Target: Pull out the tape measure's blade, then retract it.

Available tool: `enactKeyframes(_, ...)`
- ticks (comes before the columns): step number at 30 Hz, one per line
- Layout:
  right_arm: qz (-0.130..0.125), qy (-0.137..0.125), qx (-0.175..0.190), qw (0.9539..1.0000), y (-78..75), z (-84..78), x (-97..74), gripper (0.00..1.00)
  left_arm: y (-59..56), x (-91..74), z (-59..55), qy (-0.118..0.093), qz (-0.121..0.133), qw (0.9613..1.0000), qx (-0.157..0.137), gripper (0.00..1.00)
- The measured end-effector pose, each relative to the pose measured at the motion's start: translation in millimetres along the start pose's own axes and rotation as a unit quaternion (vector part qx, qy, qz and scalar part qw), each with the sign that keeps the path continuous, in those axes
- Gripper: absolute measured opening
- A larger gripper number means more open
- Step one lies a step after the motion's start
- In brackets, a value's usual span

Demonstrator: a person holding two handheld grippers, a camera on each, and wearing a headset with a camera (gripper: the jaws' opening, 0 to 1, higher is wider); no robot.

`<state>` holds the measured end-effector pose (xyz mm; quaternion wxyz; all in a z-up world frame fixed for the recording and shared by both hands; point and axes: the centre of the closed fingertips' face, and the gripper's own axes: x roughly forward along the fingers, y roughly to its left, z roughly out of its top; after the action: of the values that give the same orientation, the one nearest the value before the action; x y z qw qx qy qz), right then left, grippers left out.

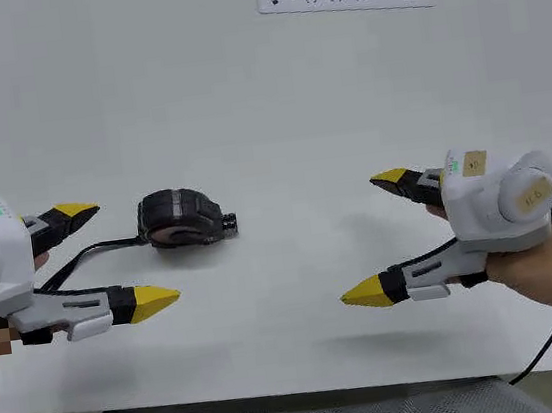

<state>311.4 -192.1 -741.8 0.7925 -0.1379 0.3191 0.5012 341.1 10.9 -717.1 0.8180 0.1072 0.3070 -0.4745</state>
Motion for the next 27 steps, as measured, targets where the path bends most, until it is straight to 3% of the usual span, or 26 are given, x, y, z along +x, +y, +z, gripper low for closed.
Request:
enactKeyframes(17, 0.020, 0.016, -0.025, 0.9994, -6.5, 5.4, 17.7, 0.92, 16.7, 16.7, -1.7, 0.040, -0.019, 0.9973, 0.060, 0.79)
enactKeyframes(27, 0.028, 0.018, -0.035, 0.9988, -6.8, 9.7, 25.0, 0.92, 25.5, 26.7, -5.2, 0.072, -0.034, 0.9917, 0.101, 0.74)
